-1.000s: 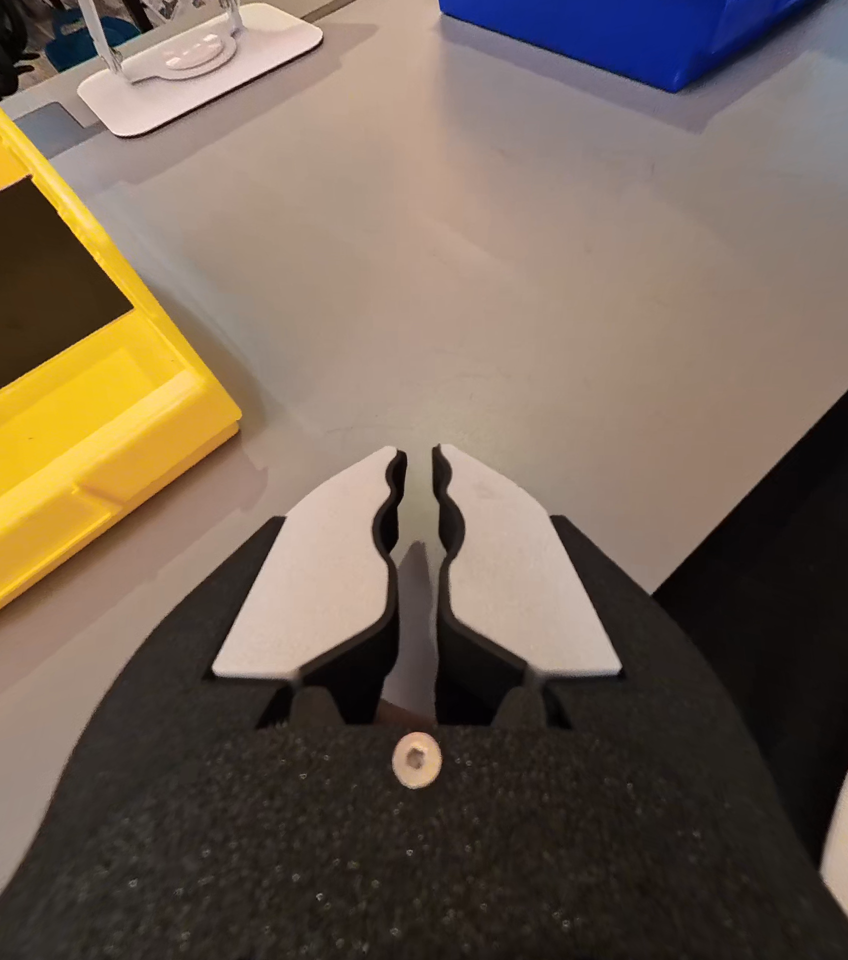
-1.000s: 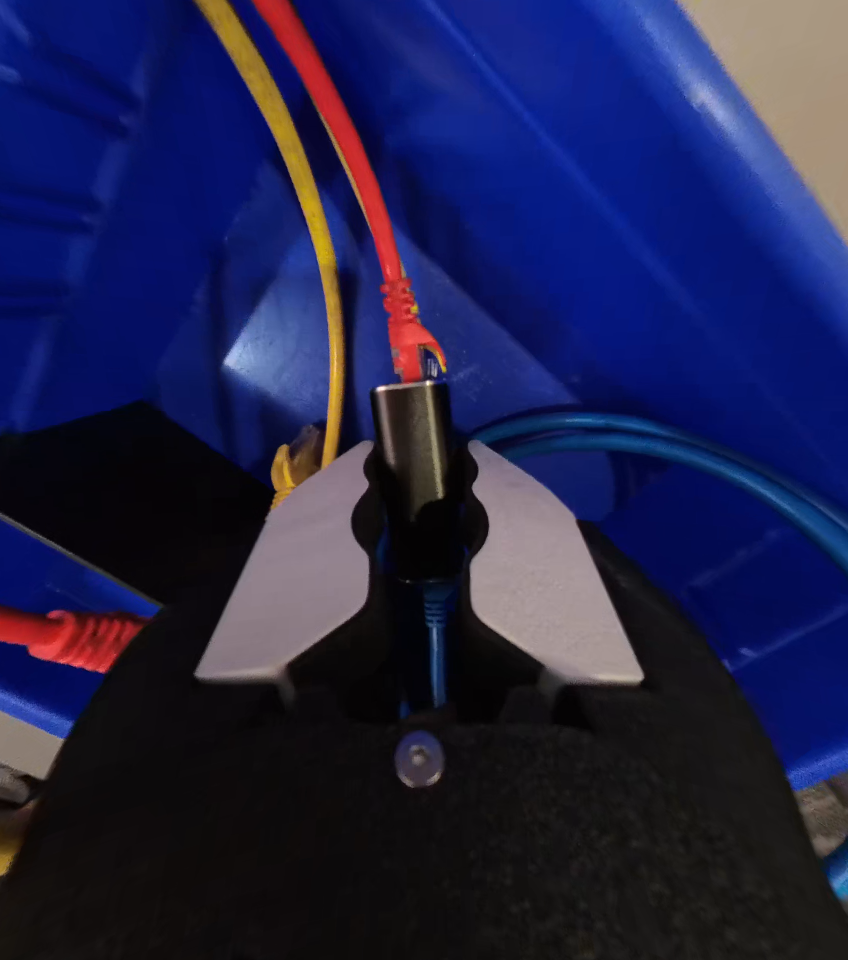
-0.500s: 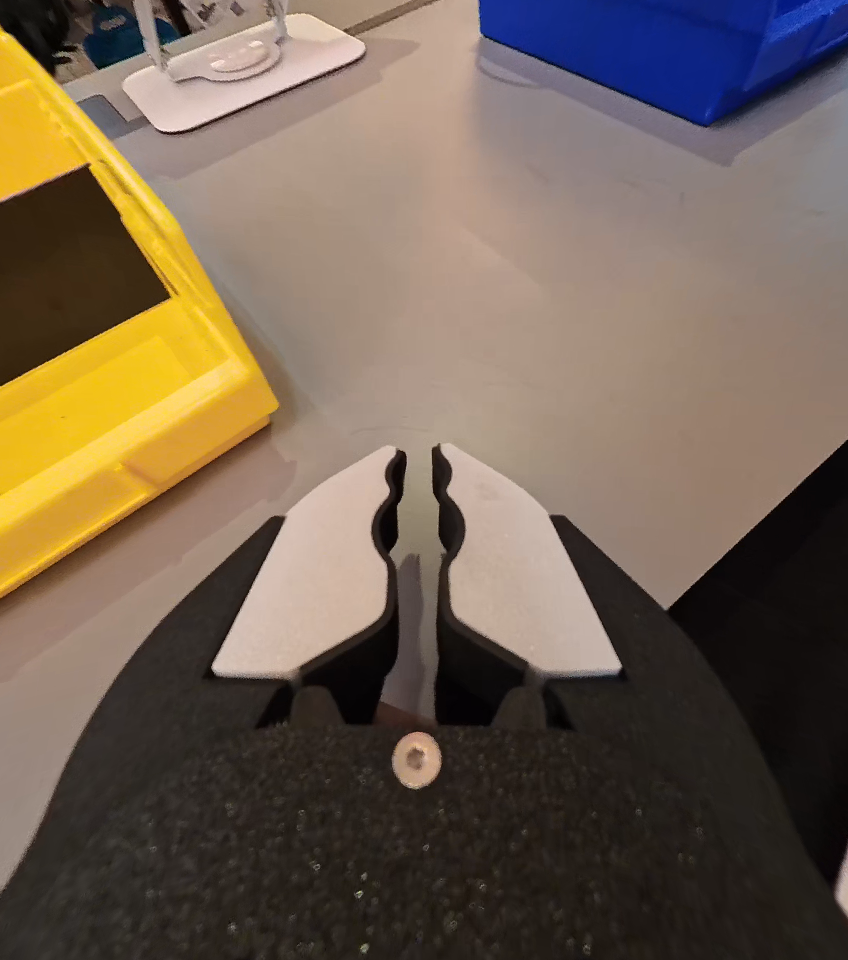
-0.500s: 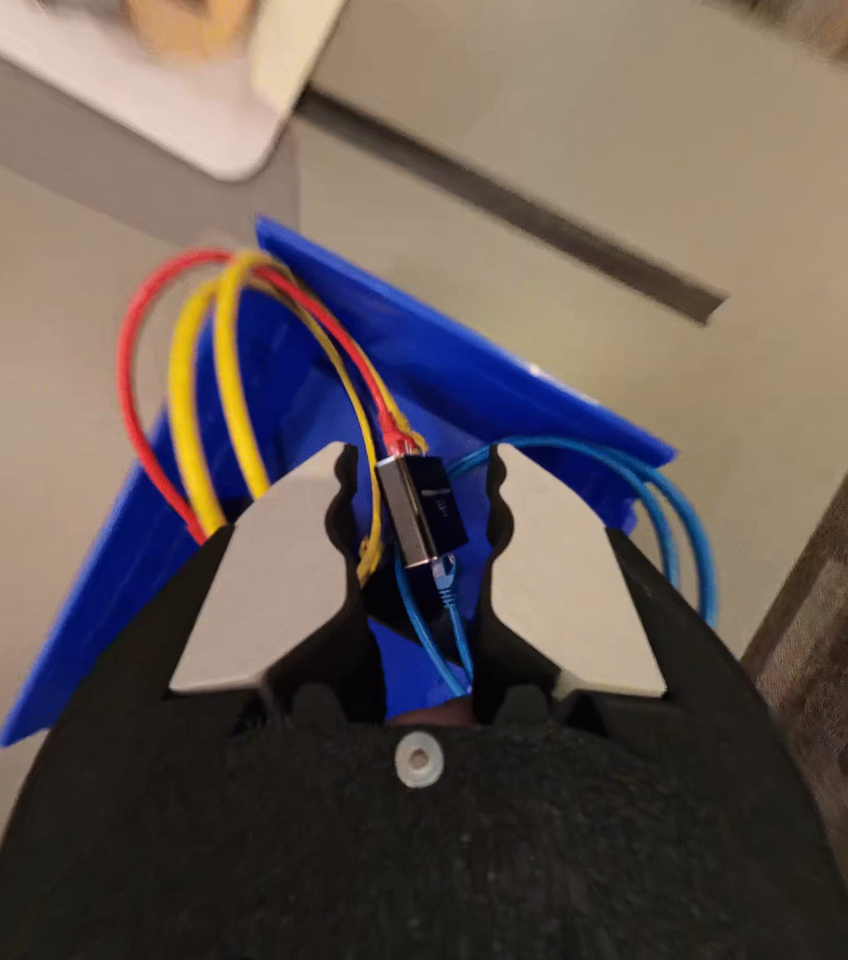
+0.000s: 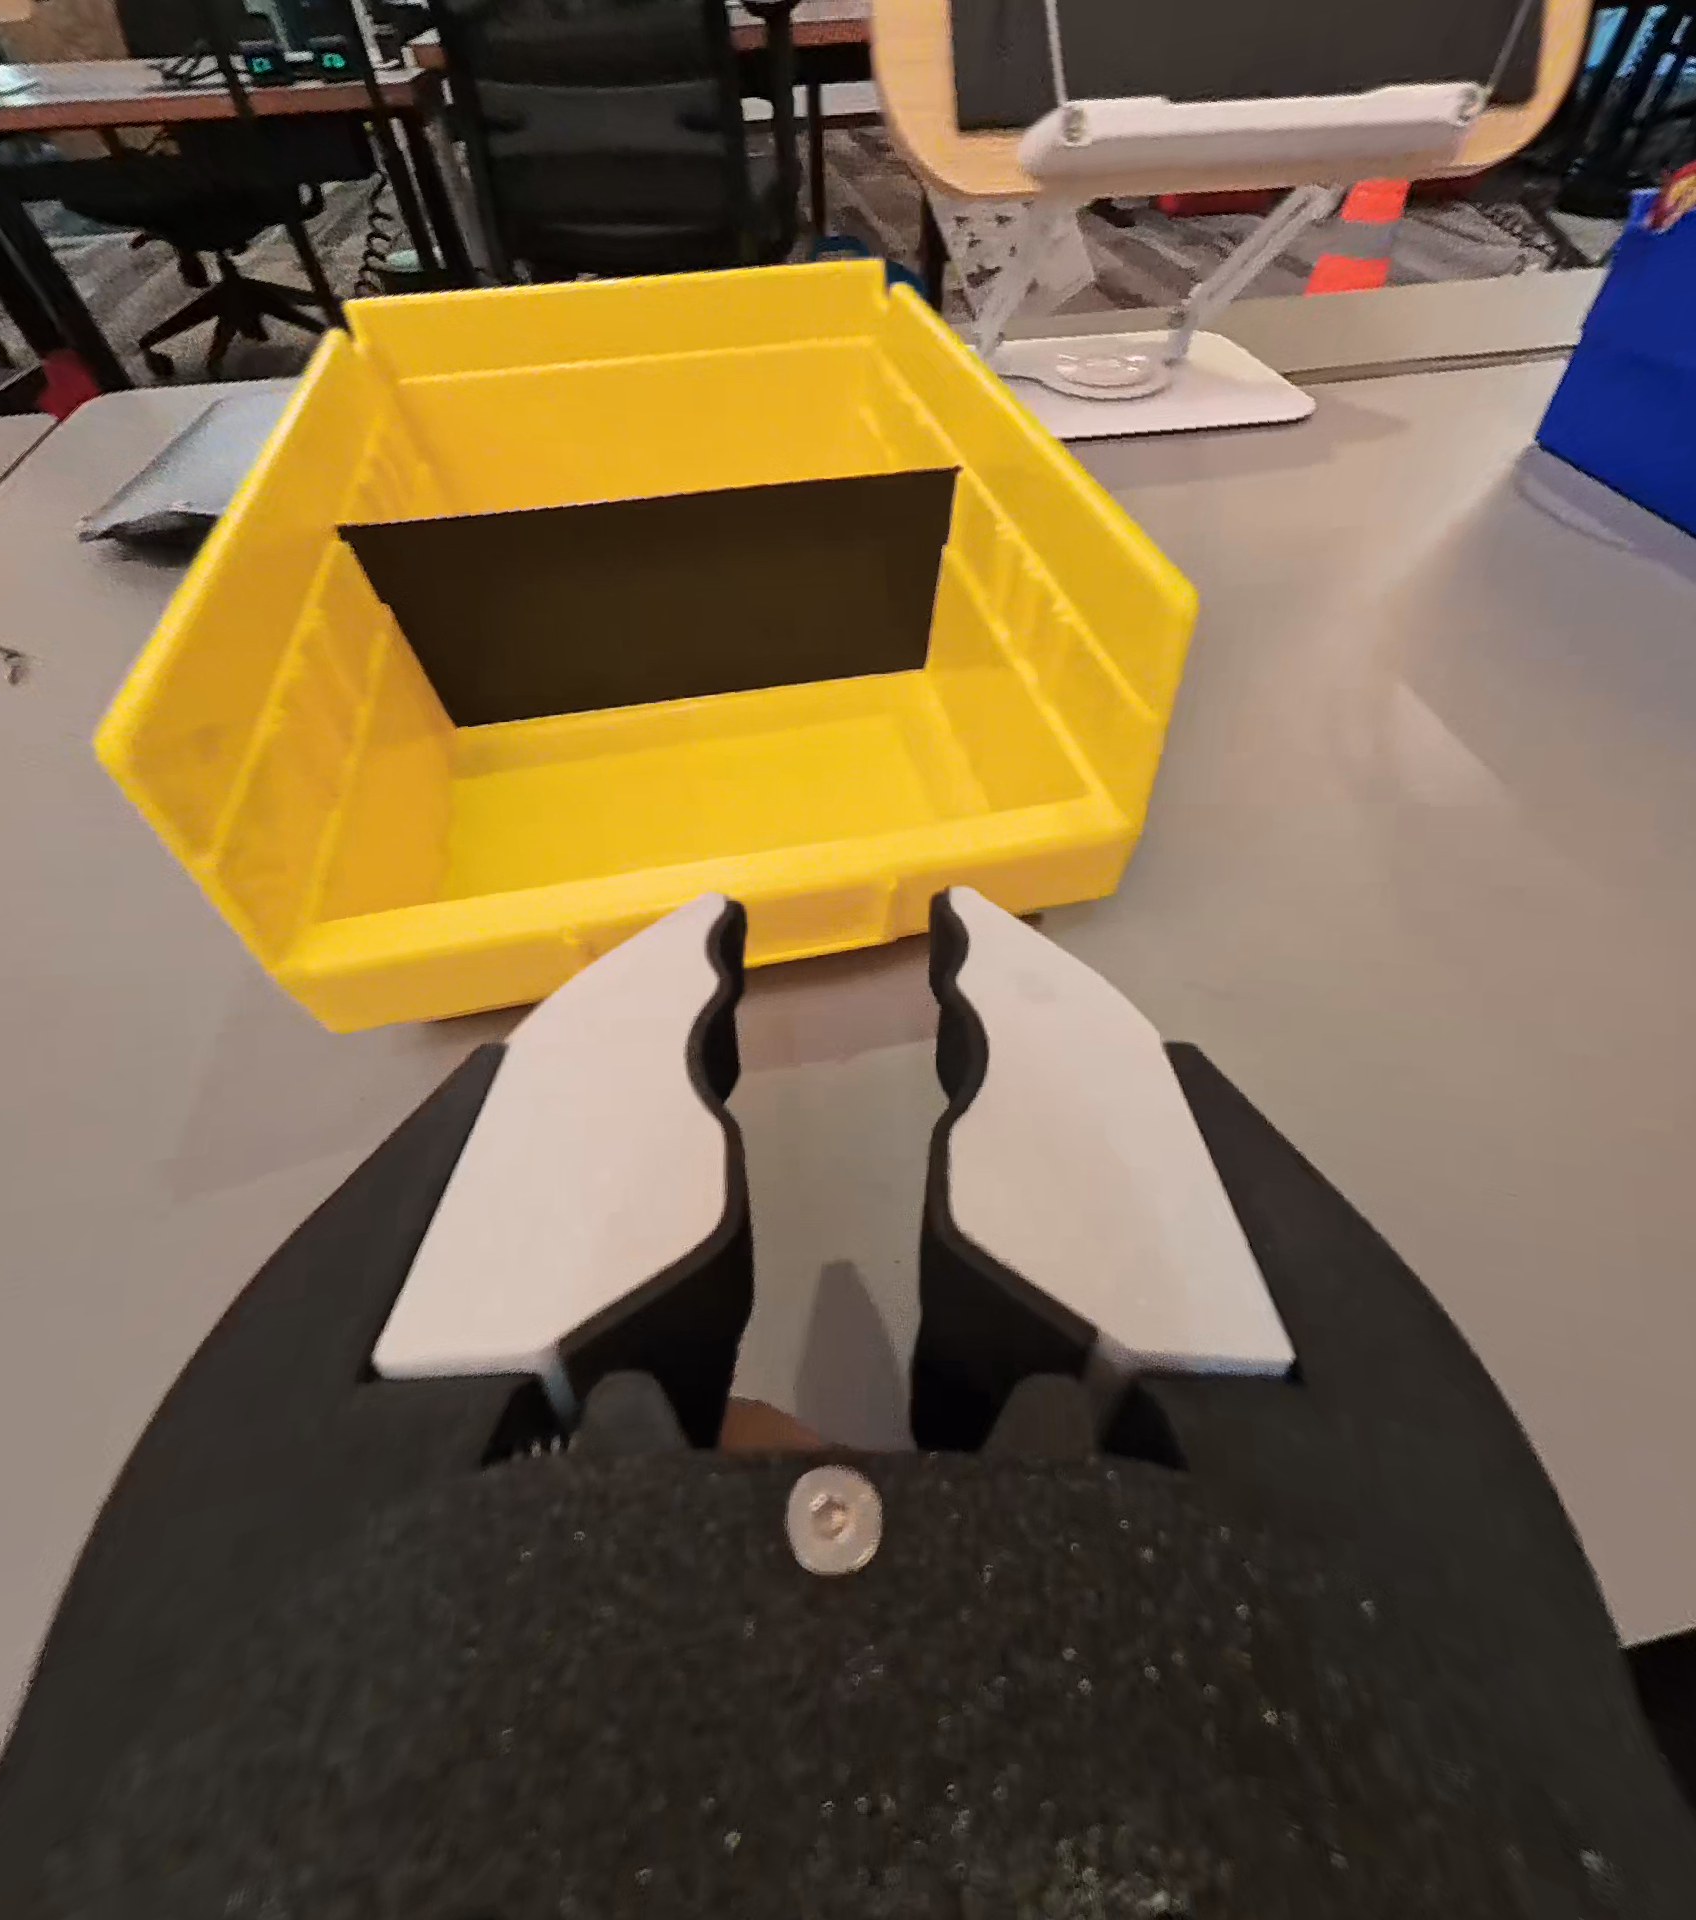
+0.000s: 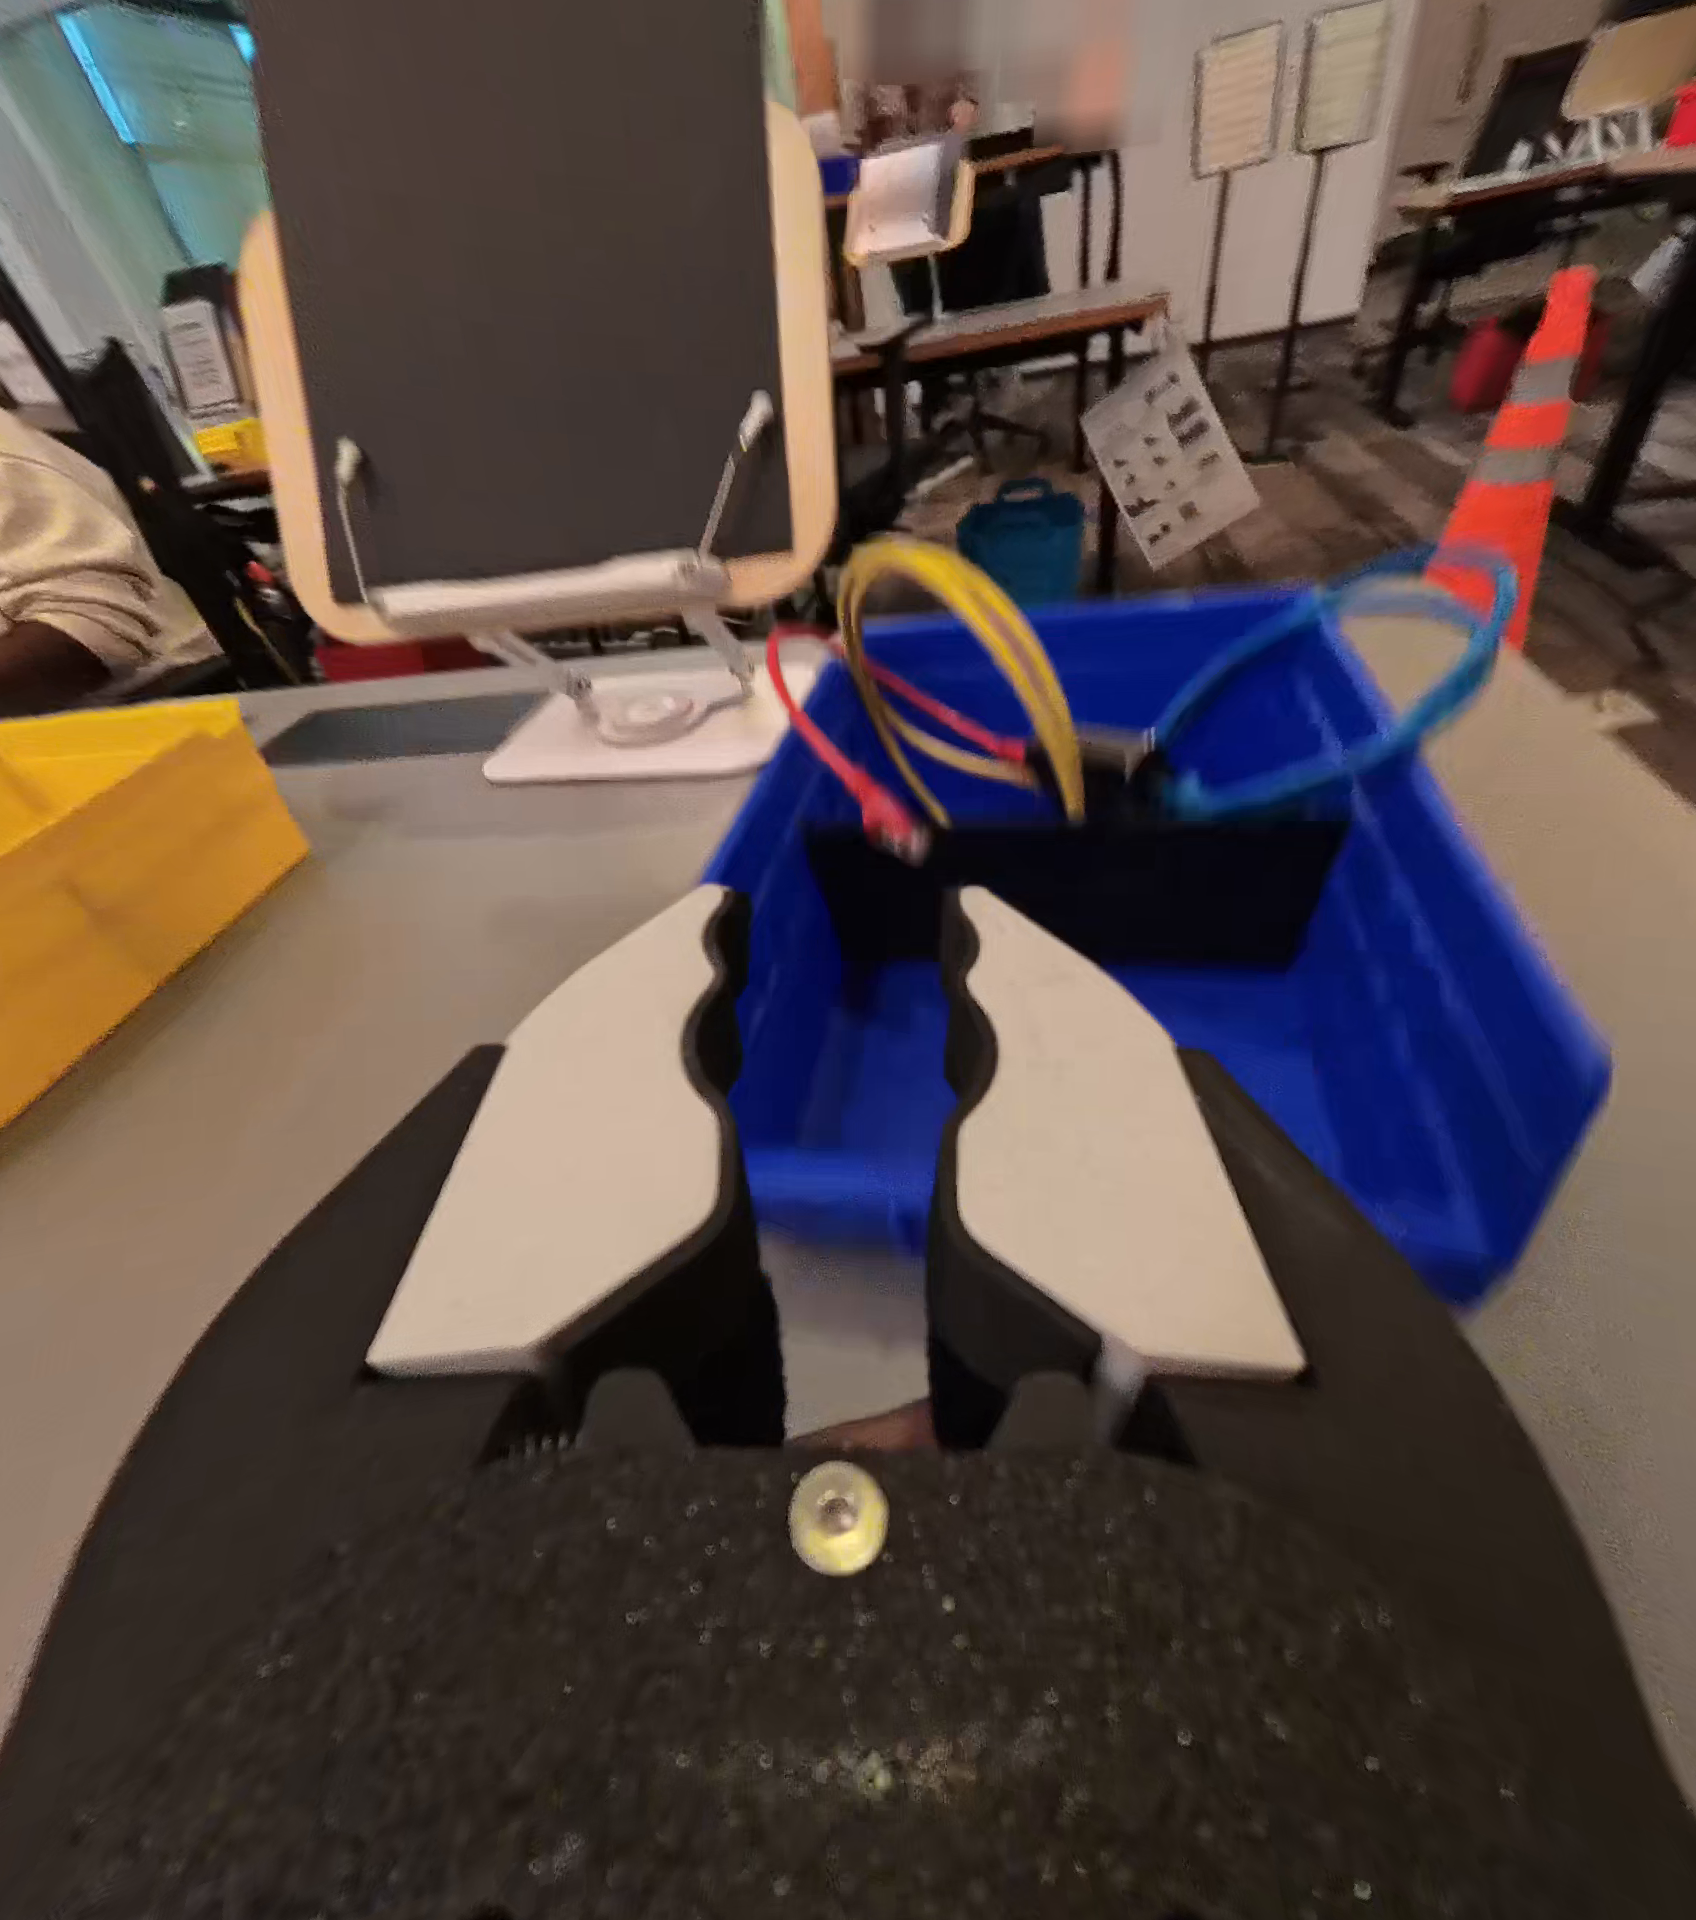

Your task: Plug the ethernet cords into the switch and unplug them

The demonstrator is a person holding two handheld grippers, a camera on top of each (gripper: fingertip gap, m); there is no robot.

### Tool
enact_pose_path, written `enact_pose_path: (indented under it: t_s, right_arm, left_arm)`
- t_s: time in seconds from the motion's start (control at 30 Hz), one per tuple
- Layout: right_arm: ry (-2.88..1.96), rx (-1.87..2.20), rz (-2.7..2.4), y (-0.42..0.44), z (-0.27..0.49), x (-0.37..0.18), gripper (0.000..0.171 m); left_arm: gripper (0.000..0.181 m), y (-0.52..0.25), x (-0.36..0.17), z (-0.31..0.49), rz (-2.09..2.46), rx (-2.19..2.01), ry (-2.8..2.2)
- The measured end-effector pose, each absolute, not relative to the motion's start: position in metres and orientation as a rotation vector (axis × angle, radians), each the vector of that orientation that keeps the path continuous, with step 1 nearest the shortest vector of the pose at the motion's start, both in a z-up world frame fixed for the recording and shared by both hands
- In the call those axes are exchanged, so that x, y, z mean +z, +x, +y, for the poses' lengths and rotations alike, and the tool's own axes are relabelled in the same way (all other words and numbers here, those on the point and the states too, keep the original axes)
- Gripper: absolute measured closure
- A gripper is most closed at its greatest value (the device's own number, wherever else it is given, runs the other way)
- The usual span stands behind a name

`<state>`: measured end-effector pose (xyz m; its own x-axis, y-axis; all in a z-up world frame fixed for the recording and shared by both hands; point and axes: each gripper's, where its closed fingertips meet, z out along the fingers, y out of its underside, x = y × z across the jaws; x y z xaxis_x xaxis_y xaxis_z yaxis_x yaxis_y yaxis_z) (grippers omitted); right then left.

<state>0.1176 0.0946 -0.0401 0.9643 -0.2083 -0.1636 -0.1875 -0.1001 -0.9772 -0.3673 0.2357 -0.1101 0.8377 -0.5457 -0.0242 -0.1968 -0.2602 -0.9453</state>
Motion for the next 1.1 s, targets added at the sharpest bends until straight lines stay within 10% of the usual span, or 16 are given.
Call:
enact_pose_path:
  t_s: [0.17, 1.1]
  right_arm:
    - [-1.845, -0.087, 0.308, 0.100, 0.069, -0.112, 0.135]
    - [-1.725, -0.107, 0.087, 0.071, 0.122, -0.081, 0.128]
  left_arm:
    - [0.148, -0.365, -0.116, 0.231, 0.521, -0.473, -1.904]
    - [0.156, -0.406, -0.147, 0.208, 0.542, -0.387, -2.042]
